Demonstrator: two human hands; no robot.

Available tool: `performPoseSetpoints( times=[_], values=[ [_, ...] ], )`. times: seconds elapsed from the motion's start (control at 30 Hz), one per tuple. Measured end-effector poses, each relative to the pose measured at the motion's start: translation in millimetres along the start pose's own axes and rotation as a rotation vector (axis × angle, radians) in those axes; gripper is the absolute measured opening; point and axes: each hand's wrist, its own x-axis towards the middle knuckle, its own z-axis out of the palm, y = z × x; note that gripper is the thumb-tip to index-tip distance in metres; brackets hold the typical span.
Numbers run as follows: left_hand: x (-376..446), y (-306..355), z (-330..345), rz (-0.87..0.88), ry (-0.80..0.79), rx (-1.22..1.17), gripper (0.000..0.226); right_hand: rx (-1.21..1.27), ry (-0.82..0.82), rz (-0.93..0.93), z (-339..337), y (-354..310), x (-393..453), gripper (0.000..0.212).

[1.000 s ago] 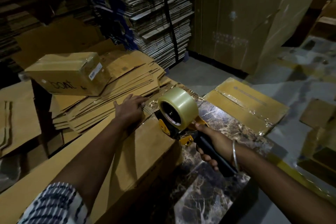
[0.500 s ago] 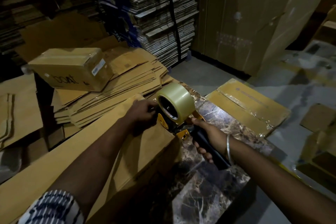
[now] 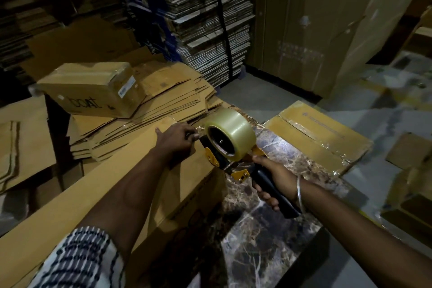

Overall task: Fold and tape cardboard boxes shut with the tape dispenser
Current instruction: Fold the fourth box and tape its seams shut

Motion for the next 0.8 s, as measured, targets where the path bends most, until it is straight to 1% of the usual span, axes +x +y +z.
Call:
performPoseSetpoints(
  times=[0.1, 0.13, 0.2, 0.23, 0.27, 0.3, 0.33, 0.4, 0.43, 0.47, 0.5, 0.6, 0.73, 0.8],
  values=[
    [-2, 8, 2, 0.02, 0.044, 0.017, 0.014, 0.019, 0.002, -0.027, 1, 6, 1, 0.075],
    [-2, 13, 2, 0.049, 0.029, -0.033, 0.019, 0.018, 0.003, -0.025, 1, 6, 1, 0.075],
    [-7, 24, 1, 0.145, -0.04, -0.204, 0.037, 0.022, 0.001, -0.013, 0, 7, 0, 0.075],
    [-8, 27, 2, 0.179, -0.069, -0.264, 0.04, 0.029, 0.001, -0.01, 0, 8, 0, 0.075],
    [-9, 27, 3, 0.19, -0.088, -0.292, 0.034, 0.037, 0.003, -0.009, 1, 10, 0, 0.075],
    [-8, 26, 5, 0.19, -0.101, -0.277, 0.021, 0.043, 0.008, -0.016, 2, 11, 0, 0.076],
    [-6, 23, 7, 0.187, -0.121, -0.237, 0.021, 0.044, 0.018, -0.028, 3, 11, 1, 0.076],
    [-5, 18, 9, 0.203, -0.154, -0.138, 0.06, 0.037, 0.031, -0.046, 5, 10, 4, 0.076],
    [-3, 16, 10, 0.21, -0.146, -0.137, 0.07, 0.034, 0.029, -0.047, 4, 10, 5, 0.075],
    [-3, 16, 9, 0.209, -0.145, -0.153, 0.072, 0.036, 0.024, -0.046, 4, 10, 6, 0.075],
    [-2, 15, 9, 0.211, -0.135, -0.159, 0.07, 0.042, 0.018, -0.044, 3, 11, 7, 0.075],
    [-1, 13, 11, 0.225, -0.11, -0.163, 0.047, 0.068, 0.009, -0.056, 0, 17, 10, 0.074],
    [-4, 16, 9, 0.231, -0.132, -0.128, 0.051, 0.053, -0.019, -0.086, -5, 25, 10, 0.073],
    [-6, 19, 7, 0.255, -0.139, -0.093, 0.048, 0.057, -0.023, -0.089, -8, 31, 6, 0.072]
  ],
)
